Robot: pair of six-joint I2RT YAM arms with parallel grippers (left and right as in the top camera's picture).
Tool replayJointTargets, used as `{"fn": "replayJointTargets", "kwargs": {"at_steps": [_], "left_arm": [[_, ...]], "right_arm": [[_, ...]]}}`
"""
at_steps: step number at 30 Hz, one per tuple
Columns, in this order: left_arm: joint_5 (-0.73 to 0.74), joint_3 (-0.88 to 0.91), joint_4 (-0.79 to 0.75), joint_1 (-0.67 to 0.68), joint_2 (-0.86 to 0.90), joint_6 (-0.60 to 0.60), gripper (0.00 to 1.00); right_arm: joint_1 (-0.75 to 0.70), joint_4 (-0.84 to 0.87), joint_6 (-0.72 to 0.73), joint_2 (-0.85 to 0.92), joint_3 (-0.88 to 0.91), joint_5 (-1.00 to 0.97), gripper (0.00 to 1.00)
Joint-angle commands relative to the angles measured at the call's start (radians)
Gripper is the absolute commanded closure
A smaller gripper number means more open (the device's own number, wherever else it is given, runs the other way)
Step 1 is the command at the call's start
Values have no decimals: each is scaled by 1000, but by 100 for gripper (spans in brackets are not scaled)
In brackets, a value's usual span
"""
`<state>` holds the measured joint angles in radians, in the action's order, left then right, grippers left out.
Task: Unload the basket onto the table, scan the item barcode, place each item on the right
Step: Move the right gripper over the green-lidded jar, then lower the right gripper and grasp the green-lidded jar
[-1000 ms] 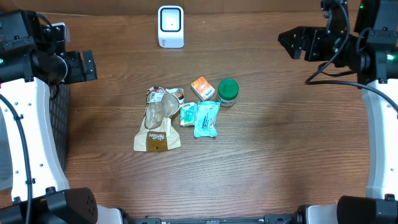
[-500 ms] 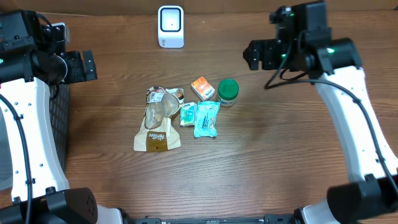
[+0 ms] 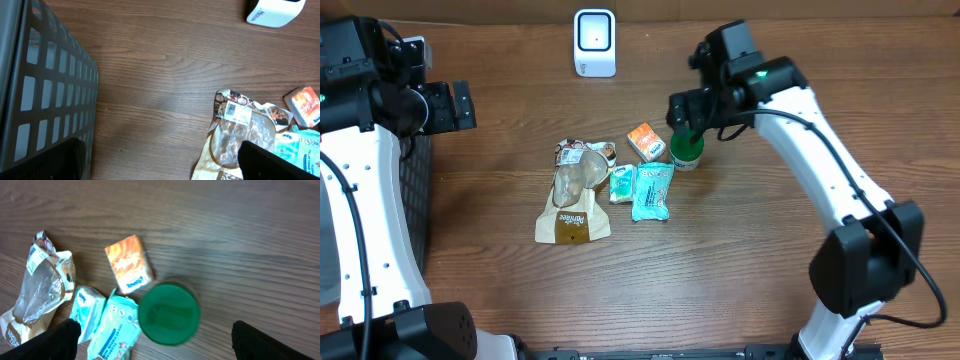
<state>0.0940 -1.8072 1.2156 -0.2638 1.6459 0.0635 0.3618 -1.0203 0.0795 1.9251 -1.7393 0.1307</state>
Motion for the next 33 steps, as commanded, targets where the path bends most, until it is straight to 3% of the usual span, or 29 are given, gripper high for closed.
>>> {"fn": "replayJointTargets", "kwargs": {"at_steps": [1,8,16,33], "left_arm": [[0,-13,0,-4,3,26,1],[0,-13,0,-4,3,26,0],[0,-13,0,-4,3,26,0],[0,-13,0,-4,3,26,1]], "right_arm": [[4,8,54,42,-21,-7,5],[8,1,159,110,-19,8,5],[18,-56,183,153,-13,13,9],[19,-50,148,154,18,-28,39]]}}
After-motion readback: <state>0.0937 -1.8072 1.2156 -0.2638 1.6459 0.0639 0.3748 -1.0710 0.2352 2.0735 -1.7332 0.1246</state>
